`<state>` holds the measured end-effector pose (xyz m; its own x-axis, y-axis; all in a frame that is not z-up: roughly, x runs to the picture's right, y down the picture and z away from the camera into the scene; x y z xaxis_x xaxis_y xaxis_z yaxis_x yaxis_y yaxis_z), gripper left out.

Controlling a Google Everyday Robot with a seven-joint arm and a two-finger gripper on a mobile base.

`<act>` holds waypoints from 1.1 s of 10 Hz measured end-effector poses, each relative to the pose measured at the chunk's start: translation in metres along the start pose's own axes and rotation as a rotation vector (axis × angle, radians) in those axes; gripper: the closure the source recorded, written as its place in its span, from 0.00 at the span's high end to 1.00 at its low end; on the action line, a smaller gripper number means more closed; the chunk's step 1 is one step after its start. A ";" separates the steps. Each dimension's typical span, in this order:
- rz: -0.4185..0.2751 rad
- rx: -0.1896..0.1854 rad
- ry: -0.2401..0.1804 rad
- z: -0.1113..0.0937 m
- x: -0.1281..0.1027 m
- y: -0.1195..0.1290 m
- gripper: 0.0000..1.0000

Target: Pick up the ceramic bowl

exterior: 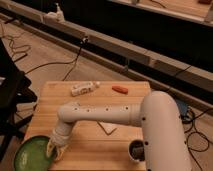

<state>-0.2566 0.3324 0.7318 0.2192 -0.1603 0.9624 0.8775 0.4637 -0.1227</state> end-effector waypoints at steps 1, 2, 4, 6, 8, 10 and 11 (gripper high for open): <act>0.009 0.005 0.004 -0.001 0.001 0.001 0.13; 0.017 0.012 0.007 -0.003 0.001 0.001 0.06; 0.029 0.075 0.019 -0.015 0.003 -0.006 0.00; 0.019 0.148 0.053 -0.038 0.004 -0.017 0.00; -0.019 0.232 0.117 -0.076 0.003 -0.026 0.00; -0.057 0.293 0.173 -0.108 -0.003 -0.031 0.00; -0.080 0.323 0.199 -0.125 -0.009 -0.033 0.00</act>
<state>-0.2340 0.2098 0.6965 0.2620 -0.3582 0.8961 0.7226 0.6883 0.0639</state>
